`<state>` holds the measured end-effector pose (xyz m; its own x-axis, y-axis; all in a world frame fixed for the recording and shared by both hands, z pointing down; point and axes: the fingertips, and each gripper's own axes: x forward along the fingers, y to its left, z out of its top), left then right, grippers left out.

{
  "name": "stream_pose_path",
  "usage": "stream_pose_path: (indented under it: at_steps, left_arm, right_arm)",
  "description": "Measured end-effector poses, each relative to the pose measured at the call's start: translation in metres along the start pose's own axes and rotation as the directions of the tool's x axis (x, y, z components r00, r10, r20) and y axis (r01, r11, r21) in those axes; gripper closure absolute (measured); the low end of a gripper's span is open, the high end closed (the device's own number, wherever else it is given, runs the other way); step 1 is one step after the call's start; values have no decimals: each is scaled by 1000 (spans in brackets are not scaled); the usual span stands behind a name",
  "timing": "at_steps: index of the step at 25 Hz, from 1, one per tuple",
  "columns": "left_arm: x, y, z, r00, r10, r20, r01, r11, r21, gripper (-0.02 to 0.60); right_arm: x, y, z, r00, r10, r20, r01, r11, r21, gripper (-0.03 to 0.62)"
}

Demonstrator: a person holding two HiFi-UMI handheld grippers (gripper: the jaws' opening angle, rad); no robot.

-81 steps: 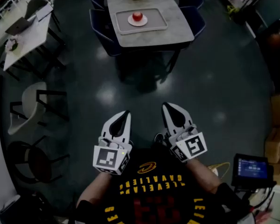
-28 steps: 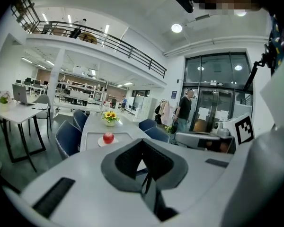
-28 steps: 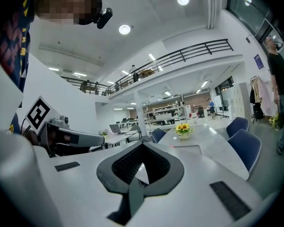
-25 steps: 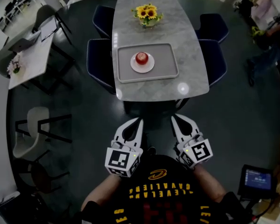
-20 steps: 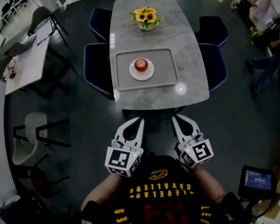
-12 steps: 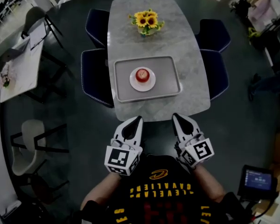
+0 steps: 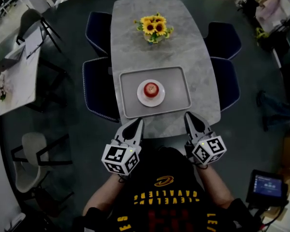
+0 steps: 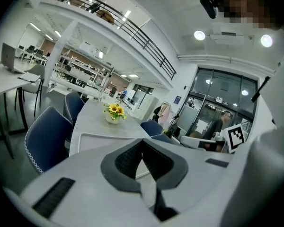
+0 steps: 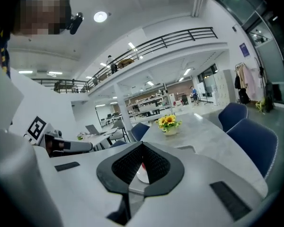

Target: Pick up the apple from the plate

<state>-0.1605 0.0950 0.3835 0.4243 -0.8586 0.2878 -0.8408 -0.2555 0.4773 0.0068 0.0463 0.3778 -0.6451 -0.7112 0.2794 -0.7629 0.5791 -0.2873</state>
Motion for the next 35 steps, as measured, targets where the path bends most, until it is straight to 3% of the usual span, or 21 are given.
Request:
stream_pose_path:
  at_steps: [3,5,6,7,12,15,18,22,29,35]
  left_arm:
    - [15,20,0,999,15,-30,-17,998,-55,578]
    - [24,34,-3,998,32,-57,-37,996,-82,540]
    - [29,41,-5,997,40,-72,-47,994,-98,525]
    - [34,49,-8,995,46,-87,-56,992,-116,511]
    - [74,85,-23,984,70,-164,-102,976,-192,471]
    - [81,97,-37,975,24,-219,-82,961,-263,471]
    - [103,112,-52,956,-2,-292,-93,945,-312,471]
    - [127,139,-68,933,44,-356,-173,925,-339,471]
    - [157,168,-108,894,63,-443,-259,880,-397,471]
    - [164,170,-128,880,46,-473,-291,840,-459,471]
  right_arm:
    - [18,-20,-2,1000,-2,-18,4,995,96,595]
    - [30,-29,-6,999,0,-38,5,992,123,583]
    - [36,-33,-9,999,3,-50,3,992,129,533]
    - [43,-38,-12,998,8,-61,1,991,133,524]
    - [85,-70,-29,990,64,-128,-45,988,145,502]
    - [97,-67,-41,978,108,-179,-83,986,144,503]
    - [118,-76,-55,957,156,-244,-112,976,185,503]
    - [144,-91,-77,929,197,-315,-112,957,269,503]
    - [176,-113,-139,857,259,-445,-52,904,425,503]
    - [184,-112,-168,814,270,-515,5,882,471,503]
